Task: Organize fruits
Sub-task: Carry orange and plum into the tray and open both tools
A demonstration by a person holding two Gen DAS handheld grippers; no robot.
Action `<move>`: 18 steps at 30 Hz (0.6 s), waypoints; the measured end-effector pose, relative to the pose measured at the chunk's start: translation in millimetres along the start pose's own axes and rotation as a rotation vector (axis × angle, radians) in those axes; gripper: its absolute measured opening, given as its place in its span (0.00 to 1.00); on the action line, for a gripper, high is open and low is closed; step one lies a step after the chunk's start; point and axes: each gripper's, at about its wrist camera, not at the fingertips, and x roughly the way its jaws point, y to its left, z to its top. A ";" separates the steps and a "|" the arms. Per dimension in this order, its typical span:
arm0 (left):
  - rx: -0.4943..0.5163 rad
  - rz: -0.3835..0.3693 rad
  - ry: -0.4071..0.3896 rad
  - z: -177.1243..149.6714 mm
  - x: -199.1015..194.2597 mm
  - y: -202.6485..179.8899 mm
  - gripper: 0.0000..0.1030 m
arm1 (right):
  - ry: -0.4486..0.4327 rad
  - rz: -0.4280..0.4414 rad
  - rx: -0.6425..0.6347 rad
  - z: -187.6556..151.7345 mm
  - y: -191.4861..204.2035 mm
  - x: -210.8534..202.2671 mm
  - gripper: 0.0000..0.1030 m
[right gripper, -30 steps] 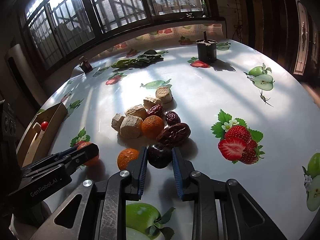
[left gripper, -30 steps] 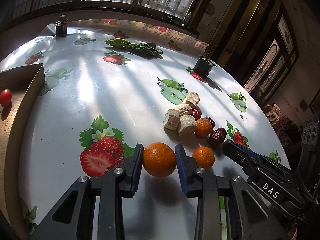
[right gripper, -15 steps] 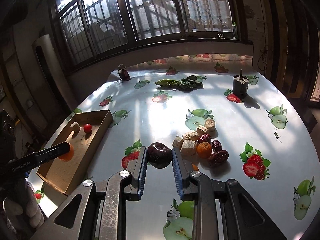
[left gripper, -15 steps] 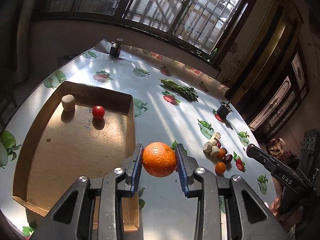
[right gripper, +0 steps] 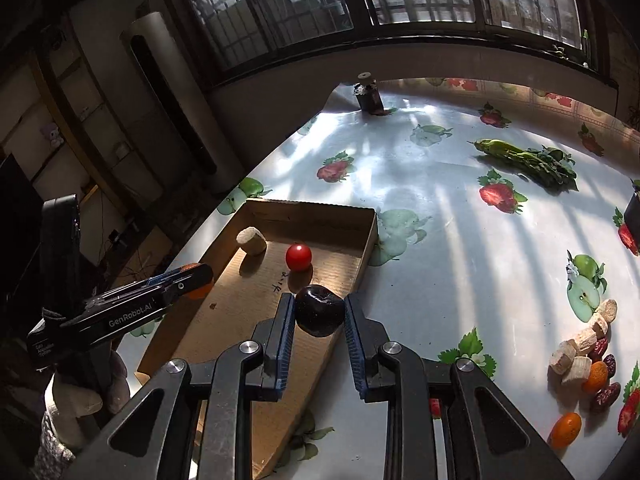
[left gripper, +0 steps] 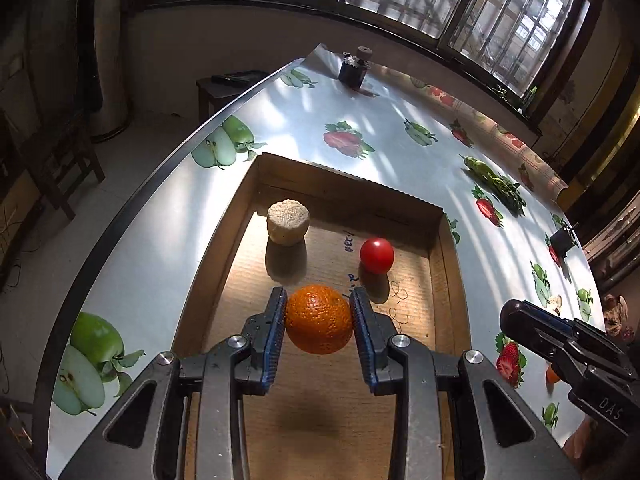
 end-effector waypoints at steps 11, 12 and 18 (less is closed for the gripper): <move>-0.067 0.060 0.087 2.9 39.9 24.5 0.31 | 0.158 -0.010 -0.068 3.3 24.5 100.8 0.26; -0.071 0.056 0.085 3.8 40.0 25.4 0.31 | 0.162 -0.014 -0.073 3.2 24.7 103.5 0.26; -0.092 0.047 0.053 4.7 35.5 28.6 0.36 | 0.160 -0.021 -0.075 1.9 26.6 106.7 0.26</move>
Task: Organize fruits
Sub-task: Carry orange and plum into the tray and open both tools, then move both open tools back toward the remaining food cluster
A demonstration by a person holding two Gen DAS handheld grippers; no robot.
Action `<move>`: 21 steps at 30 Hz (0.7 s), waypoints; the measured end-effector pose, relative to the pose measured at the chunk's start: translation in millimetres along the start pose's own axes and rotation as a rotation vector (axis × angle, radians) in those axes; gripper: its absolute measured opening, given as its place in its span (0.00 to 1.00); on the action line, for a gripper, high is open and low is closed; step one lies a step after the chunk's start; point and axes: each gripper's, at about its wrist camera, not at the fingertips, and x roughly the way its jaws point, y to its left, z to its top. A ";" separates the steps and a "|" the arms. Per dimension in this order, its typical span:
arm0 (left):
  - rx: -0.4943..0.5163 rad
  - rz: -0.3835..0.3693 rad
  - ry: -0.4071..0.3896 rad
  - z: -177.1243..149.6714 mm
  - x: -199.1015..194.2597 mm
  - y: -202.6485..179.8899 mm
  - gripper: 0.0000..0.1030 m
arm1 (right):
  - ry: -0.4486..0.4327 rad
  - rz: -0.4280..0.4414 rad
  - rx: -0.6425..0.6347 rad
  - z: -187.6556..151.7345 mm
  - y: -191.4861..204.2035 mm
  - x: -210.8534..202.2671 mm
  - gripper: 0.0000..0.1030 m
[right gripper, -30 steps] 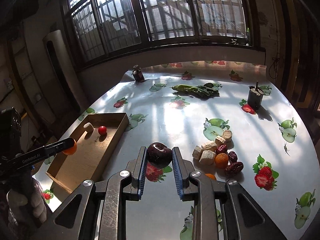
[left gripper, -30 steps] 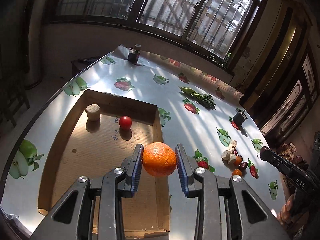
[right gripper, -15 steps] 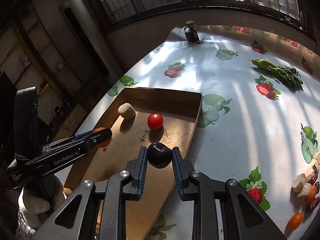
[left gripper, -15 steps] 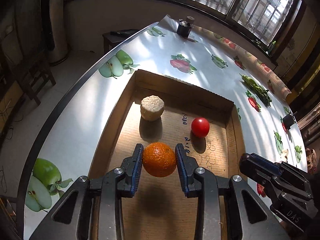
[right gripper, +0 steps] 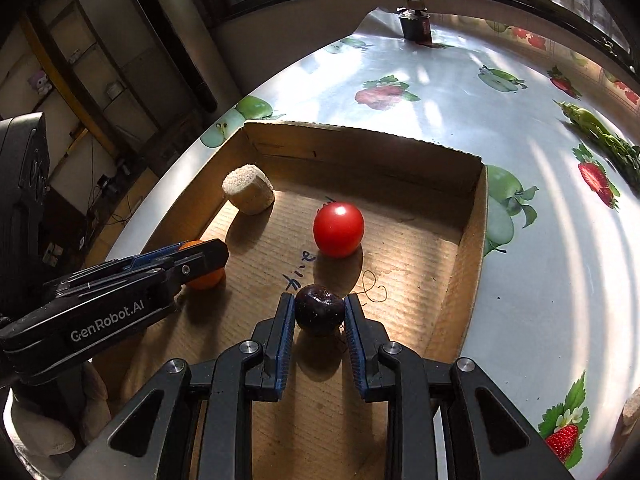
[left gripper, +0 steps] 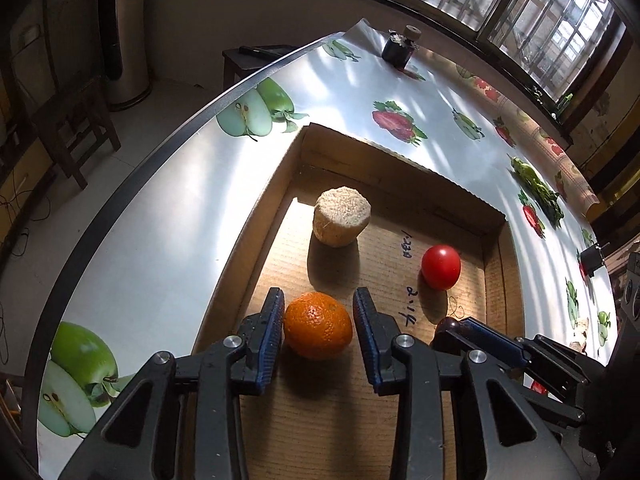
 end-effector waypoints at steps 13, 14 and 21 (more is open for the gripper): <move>-0.014 -0.017 -0.194 -16.7 -80.3 -7.4 0.58 | -0.087 -0.009 -0.001 -4.9 4.9 -37.9 0.34; -0.010 -0.016 -0.217 -21.6 -88.8 -11.4 0.63 | -0.102 -0.008 0.003 -8.0 3.6 -46.4 0.34; 0.032 -0.041 -0.270 -71.2 -125.5 -45.2 0.83 | -0.211 -0.041 0.073 -48.6 -14.2 -110.2 0.35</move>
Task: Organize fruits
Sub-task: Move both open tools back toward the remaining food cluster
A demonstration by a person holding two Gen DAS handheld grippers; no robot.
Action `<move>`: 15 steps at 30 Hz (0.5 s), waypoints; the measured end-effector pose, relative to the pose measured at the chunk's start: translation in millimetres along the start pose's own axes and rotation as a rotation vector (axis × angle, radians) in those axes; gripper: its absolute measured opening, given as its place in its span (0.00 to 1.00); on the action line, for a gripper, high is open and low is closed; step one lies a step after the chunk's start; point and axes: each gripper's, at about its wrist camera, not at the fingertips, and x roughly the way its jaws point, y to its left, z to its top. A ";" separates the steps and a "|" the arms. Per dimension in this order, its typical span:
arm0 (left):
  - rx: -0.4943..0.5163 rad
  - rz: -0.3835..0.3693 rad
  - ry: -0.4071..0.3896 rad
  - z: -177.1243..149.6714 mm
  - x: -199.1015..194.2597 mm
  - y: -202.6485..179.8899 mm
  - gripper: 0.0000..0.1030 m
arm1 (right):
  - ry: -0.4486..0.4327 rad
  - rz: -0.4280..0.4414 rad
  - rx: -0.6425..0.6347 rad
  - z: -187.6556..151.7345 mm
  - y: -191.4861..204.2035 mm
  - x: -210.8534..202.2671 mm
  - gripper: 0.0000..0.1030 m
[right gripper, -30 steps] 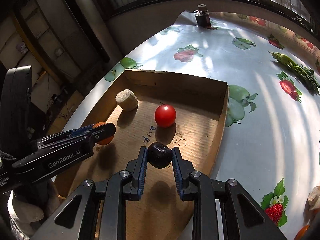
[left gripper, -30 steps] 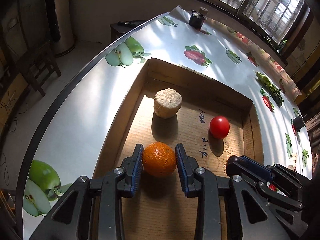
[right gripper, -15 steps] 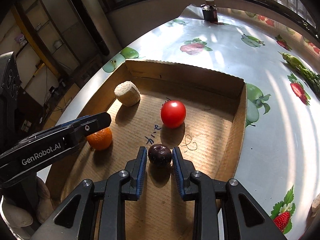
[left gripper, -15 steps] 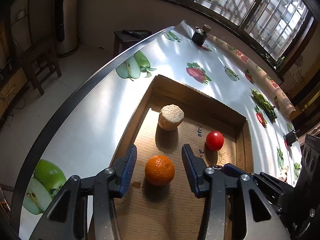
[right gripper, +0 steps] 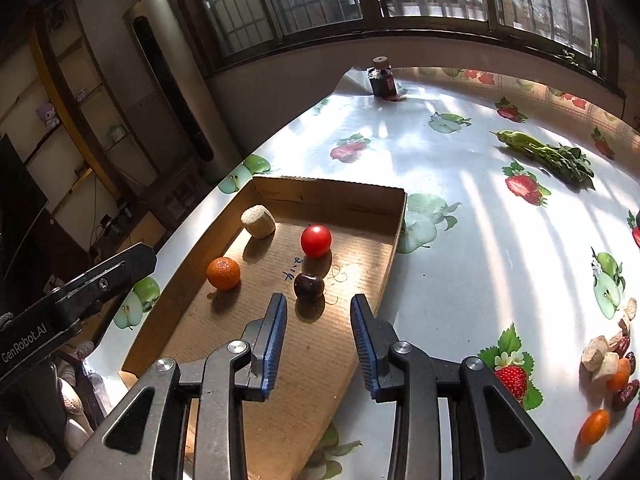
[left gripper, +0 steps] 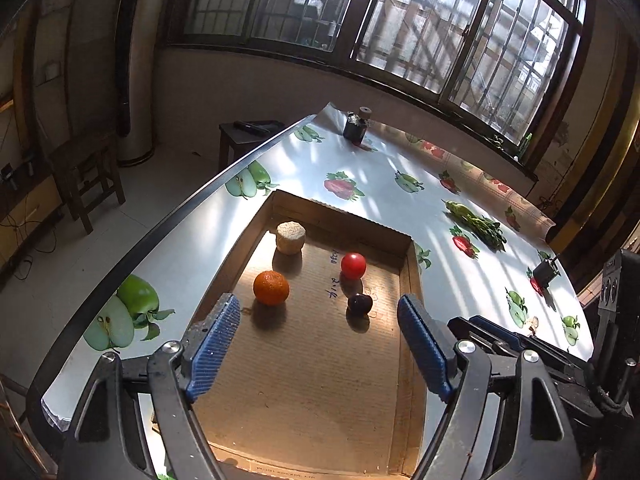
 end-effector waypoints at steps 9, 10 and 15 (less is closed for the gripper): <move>0.085 -0.051 0.057 -53.4 -9.3 -62.3 0.86 | -0.136 -0.124 0.160 -58.9 -46.4 -80.5 0.41; 0.099 -0.044 0.047 -55.9 -11.5 -69.5 0.86 | -0.142 -0.135 0.185 -65.1 -53.4 -85.2 0.41; 0.175 -0.020 0.020 -67.5 -18.8 -96.1 0.86 | -0.146 -0.185 0.276 -90.1 -84.0 -102.3 0.41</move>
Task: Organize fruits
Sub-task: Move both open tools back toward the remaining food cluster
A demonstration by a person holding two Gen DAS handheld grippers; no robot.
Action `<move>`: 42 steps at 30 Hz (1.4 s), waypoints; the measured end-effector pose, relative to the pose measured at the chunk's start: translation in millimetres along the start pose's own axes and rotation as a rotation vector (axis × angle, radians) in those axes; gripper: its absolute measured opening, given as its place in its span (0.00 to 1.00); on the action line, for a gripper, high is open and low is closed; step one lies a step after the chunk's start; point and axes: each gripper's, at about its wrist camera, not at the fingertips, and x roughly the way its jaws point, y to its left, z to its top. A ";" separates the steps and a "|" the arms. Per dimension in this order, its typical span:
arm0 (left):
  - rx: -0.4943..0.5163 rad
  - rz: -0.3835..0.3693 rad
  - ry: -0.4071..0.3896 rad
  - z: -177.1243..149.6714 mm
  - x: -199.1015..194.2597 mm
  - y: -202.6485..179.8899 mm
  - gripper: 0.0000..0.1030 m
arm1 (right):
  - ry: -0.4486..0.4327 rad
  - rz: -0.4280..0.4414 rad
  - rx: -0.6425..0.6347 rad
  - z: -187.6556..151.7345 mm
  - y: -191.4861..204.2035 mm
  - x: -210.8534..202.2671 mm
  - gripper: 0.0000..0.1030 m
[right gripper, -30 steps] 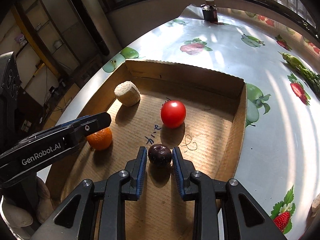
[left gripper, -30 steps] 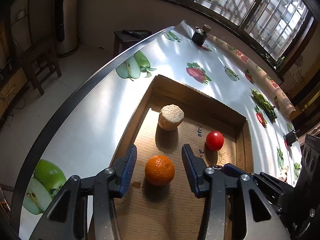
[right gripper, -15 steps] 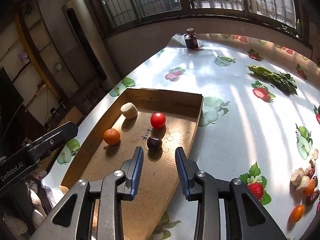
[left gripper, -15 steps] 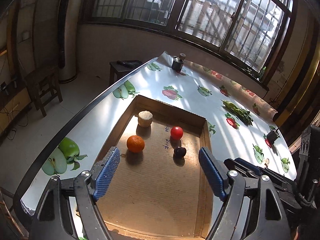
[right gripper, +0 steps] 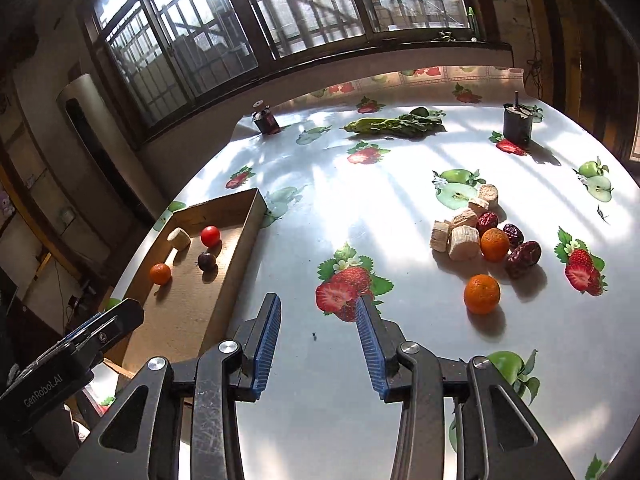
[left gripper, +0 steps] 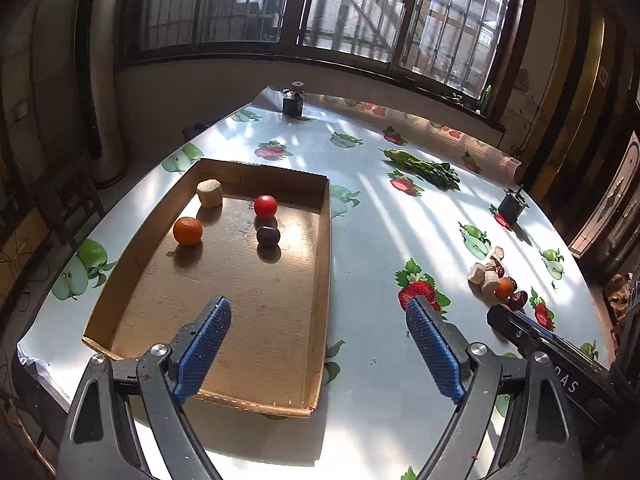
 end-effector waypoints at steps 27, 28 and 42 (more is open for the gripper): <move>0.070 0.033 0.003 -12.5 5.9 -17.1 0.86 | 0.043 -0.013 0.028 -18.4 -14.6 7.2 0.41; 0.070 0.035 0.003 -12.5 6.5 -16.5 0.86 | 0.045 -0.014 0.026 -18.7 -14.0 7.8 0.41; 0.078 0.044 0.003 -12.7 9.3 -15.3 0.86 | 0.055 -0.019 0.020 -20.0 -13.4 9.7 0.41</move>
